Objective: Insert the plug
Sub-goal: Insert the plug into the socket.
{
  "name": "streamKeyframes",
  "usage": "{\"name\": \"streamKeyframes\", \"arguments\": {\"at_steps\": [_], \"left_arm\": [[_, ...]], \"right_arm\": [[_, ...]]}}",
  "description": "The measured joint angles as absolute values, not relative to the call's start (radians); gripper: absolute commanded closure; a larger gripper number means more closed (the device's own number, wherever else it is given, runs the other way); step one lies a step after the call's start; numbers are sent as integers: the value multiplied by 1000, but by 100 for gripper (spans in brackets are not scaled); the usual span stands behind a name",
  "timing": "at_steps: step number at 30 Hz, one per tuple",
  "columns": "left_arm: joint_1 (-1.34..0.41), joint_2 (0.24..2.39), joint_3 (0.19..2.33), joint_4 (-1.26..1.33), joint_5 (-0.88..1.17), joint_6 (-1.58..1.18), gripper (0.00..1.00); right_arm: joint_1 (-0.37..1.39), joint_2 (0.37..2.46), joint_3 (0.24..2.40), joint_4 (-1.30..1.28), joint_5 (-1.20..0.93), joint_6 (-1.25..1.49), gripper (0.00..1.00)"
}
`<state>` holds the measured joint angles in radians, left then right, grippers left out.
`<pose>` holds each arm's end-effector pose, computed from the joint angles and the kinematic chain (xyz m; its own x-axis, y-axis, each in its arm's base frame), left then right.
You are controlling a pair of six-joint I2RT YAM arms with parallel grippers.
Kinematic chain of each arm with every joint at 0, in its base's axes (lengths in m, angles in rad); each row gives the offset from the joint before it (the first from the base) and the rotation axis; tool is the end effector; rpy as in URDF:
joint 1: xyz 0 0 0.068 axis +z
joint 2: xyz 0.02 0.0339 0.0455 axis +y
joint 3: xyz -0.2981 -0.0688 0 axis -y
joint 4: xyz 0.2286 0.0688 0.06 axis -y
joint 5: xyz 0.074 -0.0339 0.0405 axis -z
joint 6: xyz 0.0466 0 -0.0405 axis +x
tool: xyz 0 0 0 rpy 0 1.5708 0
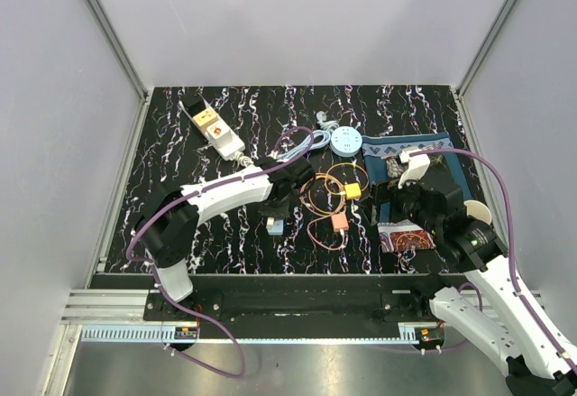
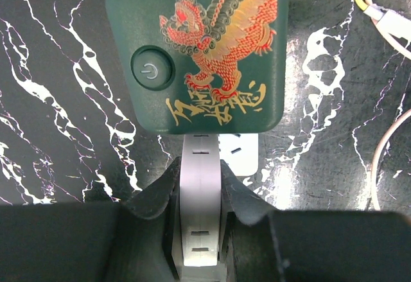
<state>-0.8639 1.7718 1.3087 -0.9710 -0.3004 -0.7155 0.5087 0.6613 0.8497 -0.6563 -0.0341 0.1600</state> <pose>0.2229 -0.2397 0.2397 -0.9449 0.1415 -0.2951 0.1064 0.9855 0.1319 0.0915 0.0529 0.3439 -0.4707 -0.0802 -0.8787 -0.4440 0.8821 0.1574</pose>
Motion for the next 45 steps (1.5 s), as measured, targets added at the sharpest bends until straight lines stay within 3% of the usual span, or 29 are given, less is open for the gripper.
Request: {"name": "streamKeyframes", "arguments": {"at_steps": [45], "left_arm": [[-875, 1746, 1234, -886, -304, -740, 100]], "right_arm": [[516, 662, 850, -656, -34, 155, 1]]}}
